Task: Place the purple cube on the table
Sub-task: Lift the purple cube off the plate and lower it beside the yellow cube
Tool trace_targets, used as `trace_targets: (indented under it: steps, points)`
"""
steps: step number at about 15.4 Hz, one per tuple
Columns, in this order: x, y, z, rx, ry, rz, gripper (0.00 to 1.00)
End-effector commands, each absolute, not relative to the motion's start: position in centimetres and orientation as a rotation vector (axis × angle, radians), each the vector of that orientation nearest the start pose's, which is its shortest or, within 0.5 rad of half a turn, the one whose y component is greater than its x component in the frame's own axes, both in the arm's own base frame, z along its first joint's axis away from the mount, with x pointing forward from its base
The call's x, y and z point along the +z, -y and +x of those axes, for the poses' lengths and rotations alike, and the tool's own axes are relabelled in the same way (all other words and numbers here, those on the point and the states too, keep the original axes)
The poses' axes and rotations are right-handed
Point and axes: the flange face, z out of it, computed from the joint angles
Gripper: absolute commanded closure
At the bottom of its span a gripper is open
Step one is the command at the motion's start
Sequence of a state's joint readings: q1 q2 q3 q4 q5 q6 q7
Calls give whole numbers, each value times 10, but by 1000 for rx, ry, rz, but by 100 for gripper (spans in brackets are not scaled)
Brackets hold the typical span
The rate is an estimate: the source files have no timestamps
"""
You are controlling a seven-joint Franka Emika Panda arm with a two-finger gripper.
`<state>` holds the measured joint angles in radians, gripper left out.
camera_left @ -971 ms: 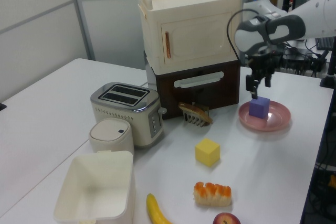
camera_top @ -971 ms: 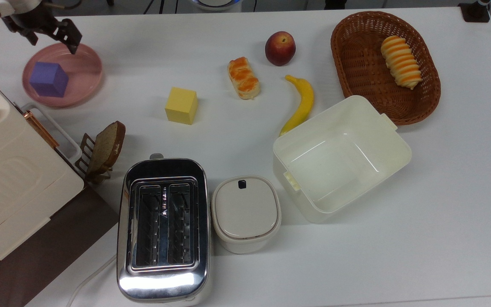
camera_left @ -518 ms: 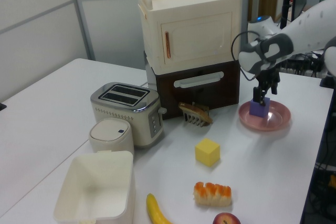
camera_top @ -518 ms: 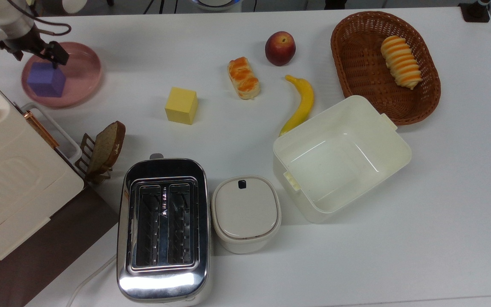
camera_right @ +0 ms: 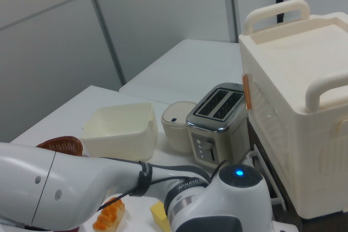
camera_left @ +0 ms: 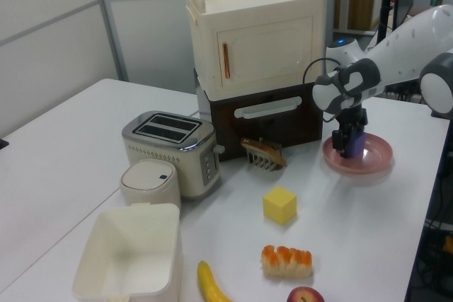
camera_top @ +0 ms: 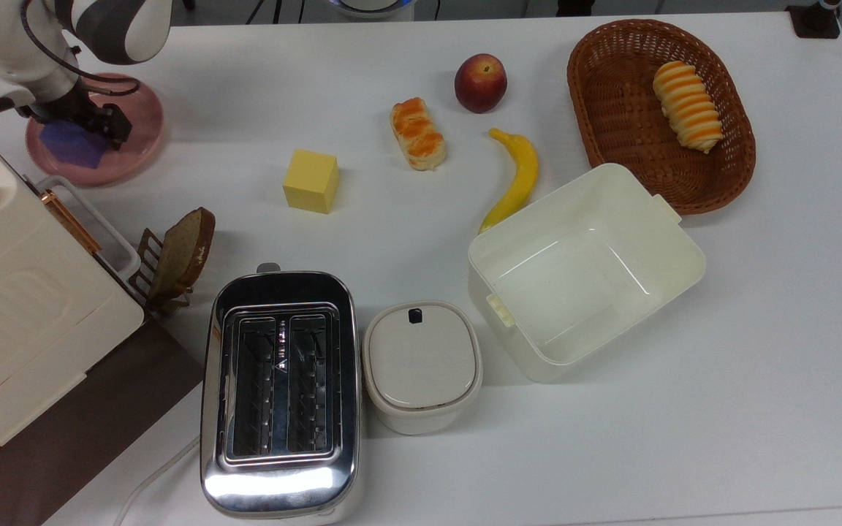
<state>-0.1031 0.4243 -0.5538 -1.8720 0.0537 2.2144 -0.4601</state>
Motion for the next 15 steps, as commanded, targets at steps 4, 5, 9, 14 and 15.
trace_targets:
  steps: [4,5,9,14,15]
  points:
    - [366,349,519,79,-288,-3222,62]
    - [388,340,519,80,-264,-3198,62]
    - [430,256,548,99,-198,-3148,36]
    - [396,152,580,199,-231,-3170,8]
    - [390,140,584,213,-250,-3176,4]
